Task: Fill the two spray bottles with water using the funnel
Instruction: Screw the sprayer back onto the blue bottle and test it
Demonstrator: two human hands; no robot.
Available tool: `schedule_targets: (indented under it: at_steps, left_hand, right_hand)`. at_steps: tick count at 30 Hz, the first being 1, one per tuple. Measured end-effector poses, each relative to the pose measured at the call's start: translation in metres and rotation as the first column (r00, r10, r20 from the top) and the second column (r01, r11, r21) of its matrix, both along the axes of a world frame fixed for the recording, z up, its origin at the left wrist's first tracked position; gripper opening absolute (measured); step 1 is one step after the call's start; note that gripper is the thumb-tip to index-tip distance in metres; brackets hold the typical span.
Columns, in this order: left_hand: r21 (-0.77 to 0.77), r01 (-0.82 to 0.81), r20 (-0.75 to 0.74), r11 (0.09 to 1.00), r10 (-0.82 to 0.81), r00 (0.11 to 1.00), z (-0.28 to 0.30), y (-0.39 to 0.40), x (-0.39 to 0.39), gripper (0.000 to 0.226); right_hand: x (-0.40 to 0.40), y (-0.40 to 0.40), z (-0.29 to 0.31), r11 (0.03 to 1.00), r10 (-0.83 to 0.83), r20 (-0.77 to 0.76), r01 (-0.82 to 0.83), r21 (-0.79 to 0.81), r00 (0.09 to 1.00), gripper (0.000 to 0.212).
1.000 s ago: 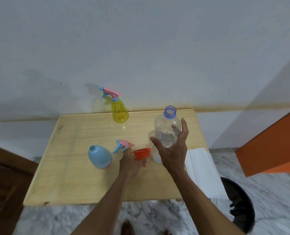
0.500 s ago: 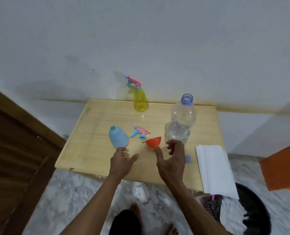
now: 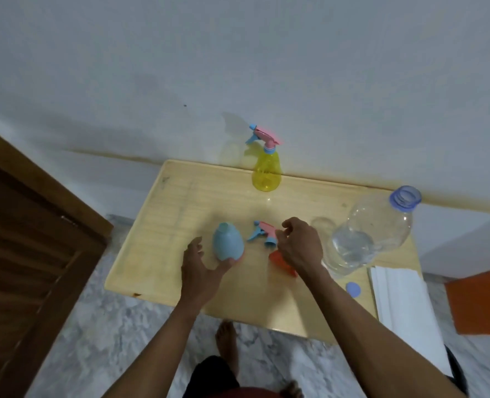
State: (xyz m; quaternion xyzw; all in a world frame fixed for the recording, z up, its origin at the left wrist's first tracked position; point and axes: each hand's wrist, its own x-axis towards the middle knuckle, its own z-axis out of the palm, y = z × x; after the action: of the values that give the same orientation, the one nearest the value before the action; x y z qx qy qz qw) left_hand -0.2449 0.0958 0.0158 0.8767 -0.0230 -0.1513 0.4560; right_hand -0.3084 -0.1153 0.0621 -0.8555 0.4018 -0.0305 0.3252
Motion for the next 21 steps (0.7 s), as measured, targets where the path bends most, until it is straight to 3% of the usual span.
schedule_targets:
  at_steps: [4, 7, 10, 17, 21]
  left_hand:
    - [-0.029, 0.123, 0.008, 0.992, -0.123, 0.992, -0.007, -0.003, 0.023, 0.107]
    - [-0.06, 0.193, 0.016, 0.979, -0.193, 0.981, -0.014, -0.004, 0.037, 0.105]
    - [-0.119, 0.233, -0.001, 0.965, -0.235, 0.972, -0.022, -0.002, 0.048, 0.1]
    - [-0.167, 0.306, 0.018, 0.937, -0.308, 0.951, -0.029, -0.001, 0.061, 0.091]
    - [-0.183, 0.354, 0.038, 0.917, -0.353, 0.935, -0.028, -0.003, 0.066, 0.085]
  right_hand:
    - [0.028, -0.01, -0.011, 0.994, 0.076, -0.342, -0.098, -0.046, 0.937, 0.045]
    - [0.043, -0.008, -0.017, 0.987, 0.092, -0.466, -0.143, -0.074, 0.88, 0.066]
    - [0.053, -0.004, -0.025, 0.992, 0.055, -0.49, -0.104, -0.073, 0.87, 0.071]
    - [0.068, -0.001, -0.026, 0.999, -0.042, -0.509, 0.045, -0.006, 0.86, 0.048]
    - [0.071, -0.001, -0.029, 0.993, -0.097, -0.485, 0.121, 0.018, 0.869, 0.047]
